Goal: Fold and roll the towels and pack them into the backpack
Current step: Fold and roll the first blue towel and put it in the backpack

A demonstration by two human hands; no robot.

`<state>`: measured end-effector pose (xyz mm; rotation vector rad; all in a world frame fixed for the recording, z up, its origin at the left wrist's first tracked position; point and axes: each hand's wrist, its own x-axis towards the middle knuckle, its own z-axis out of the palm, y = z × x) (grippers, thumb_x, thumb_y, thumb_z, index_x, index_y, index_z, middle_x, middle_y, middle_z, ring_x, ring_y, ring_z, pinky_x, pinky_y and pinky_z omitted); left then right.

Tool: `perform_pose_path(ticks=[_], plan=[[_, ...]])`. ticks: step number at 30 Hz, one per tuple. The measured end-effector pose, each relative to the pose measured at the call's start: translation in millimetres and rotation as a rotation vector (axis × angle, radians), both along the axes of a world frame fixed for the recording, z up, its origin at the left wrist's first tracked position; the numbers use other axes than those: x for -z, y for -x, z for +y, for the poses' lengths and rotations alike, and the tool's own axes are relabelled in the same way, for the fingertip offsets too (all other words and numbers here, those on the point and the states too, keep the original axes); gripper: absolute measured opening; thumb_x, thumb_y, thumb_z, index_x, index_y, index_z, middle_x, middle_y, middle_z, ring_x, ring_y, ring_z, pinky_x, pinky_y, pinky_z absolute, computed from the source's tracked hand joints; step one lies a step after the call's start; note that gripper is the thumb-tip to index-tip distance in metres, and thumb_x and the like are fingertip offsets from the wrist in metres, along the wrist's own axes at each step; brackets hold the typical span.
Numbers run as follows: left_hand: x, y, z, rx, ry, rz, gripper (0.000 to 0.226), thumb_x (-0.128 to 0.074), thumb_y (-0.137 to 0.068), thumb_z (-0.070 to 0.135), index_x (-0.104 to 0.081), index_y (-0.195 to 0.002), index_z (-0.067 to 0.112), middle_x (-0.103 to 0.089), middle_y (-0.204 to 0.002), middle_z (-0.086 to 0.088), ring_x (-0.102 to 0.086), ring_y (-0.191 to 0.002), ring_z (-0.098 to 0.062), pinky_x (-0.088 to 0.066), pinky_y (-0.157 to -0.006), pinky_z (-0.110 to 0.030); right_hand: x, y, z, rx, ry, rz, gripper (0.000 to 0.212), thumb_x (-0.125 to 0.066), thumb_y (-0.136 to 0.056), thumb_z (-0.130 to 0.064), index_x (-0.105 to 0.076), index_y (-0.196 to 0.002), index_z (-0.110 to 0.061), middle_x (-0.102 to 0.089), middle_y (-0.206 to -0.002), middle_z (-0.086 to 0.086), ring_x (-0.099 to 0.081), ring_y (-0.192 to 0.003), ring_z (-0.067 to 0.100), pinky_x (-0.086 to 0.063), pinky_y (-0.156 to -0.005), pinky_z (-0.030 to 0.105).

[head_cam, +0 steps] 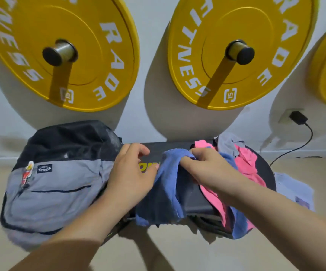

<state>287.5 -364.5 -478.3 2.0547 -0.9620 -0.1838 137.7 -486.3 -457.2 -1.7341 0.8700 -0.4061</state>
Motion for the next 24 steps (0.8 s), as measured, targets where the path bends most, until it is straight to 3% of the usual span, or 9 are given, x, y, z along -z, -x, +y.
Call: perform_pose_path(ticks=[2, 4, 6, 8, 10, 12, 15, 20, 24], plan=[[-2.8, 5.5, 4.7, 0.13, 0.05, 0.073, 0.009, -0.073, -0.087, 0.033, -0.065, -0.088, 0.029, -0.067, -0.091, 0.012, -0.063, -0.077, -0.003, -0.053, -0.072, -0.026, 12.4, -7.3, 6.4, 0.066, 0.012, -0.06, 0.014, -0.062, -0.084, -0.025, -0.052, -0.079, -0.016, -0.048, -0.059, -0.004, -0.043, -0.059, 0.015, -0.036, -0.059, 0.032], [-0.5, 13.0, 9.5, 0.318, 0.013, 0.19, 0.013, -0.074, -0.085, 0.039, -0.067, -0.091, 0.029, -0.072, -0.089, 0.01, -0.067, -0.079, -0.005, -0.056, -0.072, -0.025, 19.3, -11.6, 9.9, 0.059, -0.011, -0.111, 0.01, -0.066, -0.081, -0.025, -0.058, -0.083, -0.021, -0.06, -0.061, 0.003, -0.05, -0.06, 0.016, -0.043, -0.061, 0.039], [12.6, 6.5, 10.9, 0.385, -0.059, 0.062, 0.016, -0.073, -0.083, 0.032, -0.062, -0.095, 0.032, -0.066, -0.094, 0.014, -0.065, -0.087, -0.008, -0.056, -0.075, -0.03, 21.6, -16.1, 8.6, 0.01, -0.057, -0.12, 0.008, -0.07, -0.084, -0.02, -0.062, -0.082, -0.019, -0.07, -0.073, 0.016, -0.059, -0.066, 0.019, -0.052, -0.068, 0.047], [22.5, -8.0, 11.0, 0.366, -0.091, -0.05, 0.016, -0.062, -0.082, 0.016, -0.059, -0.089, 0.031, -0.063, -0.084, 0.014, -0.061, -0.078, -0.008, -0.053, -0.069, -0.032, 20.6, -17.5, 4.3, -0.036, -0.082, -0.126, 0.013, -0.073, -0.088, -0.014, -0.065, -0.078, -0.012, -0.072, -0.075, 0.016, -0.061, -0.067, 0.016, -0.052, -0.071, 0.041], [24.4, -24.8, 9.5, 0.325, -0.067, -0.055, 0.022, -0.055, -0.079, 0.007, -0.064, -0.082, 0.027, -0.06, -0.068, 0.016, -0.054, -0.062, -0.004, -0.044, -0.059, -0.02, 20.0, -19.7, -3.6, -0.054, -0.007, -0.098, 0.015, -0.075, -0.088, -0.016, -0.068, -0.077, -0.009, -0.074, -0.077, 0.015, -0.061, -0.068, 0.014, -0.048, -0.069, 0.034], [22.7, -40.3, 7.2, 0.275, -0.073, -0.139, 0.023, -0.055, -0.075, 0.004, -0.067, -0.08, 0.023, -0.059, -0.066, 0.017, -0.053, -0.063, -0.001, -0.036, -0.058, -0.013, 22.4, -20.8, -13.2, -0.049, 0.036, -0.074, 0.017, -0.079, -0.086, -0.019, -0.069, -0.077, -0.008, -0.073, -0.08, 0.019, -0.06, -0.068, 0.016, -0.045, -0.066, 0.034], [33.3, -65.5, 8.5, 0.185, -0.207, -0.178, 0.02, -0.053, -0.07, 0.004, -0.06, -0.074, 0.022, -0.06, -0.071, 0.01, -0.055, -0.071, -0.01, -0.047, -0.063, -0.029, 23.3, -15.6, -28.9, -0.025, 0.039, -0.088, 0.024, -0.08, -0.086, -0.021, -0.065, -0.071, -0.01, -0.065, -0.066, 0.008, -0.054, -0.062, 0.013, -0.04, -0.058, 0.026], [59.5, -94.6, 14.3, 0.055, -0.301, -0.089, 0.013, -0.056, -0.082, 0.017, -0.06, -0.07, 0.023, -0.061, -0.06, 0.003, -0.058, -0.067, -0.018, -0.045, -0.058, -0.03, 34.6, -8.2, -46.8, 0.081, 0.102, -0.101, 0.028, -0.075, -0.091, -0.024, -0.064, -0.074, -0.005, -0.055, -0.062, 0.0, -0.049, -0.059, 0.013, -0.04, -0.057, 0.026], [58.2, -113.0, 21.5, -0.112, -0.371, -0.104, 0.048, -0.063, -0.091, 0.05, -0.047, -0.064, 0.013, -0.052, -0.055, 0.004, -0.053, -0.061, -0.025, -0.039, -0.056, -0.031, 44.4, -1.8, -52.2, 0.192, 0.175, -0.105, 0.035, -0.072, -0.093, -0.025, -0.056, -0.072, -0.002, -0.04, -0.055, -0.006, -0.034, -0.049, 0.008, -0.029, -0.048, 0.02]])
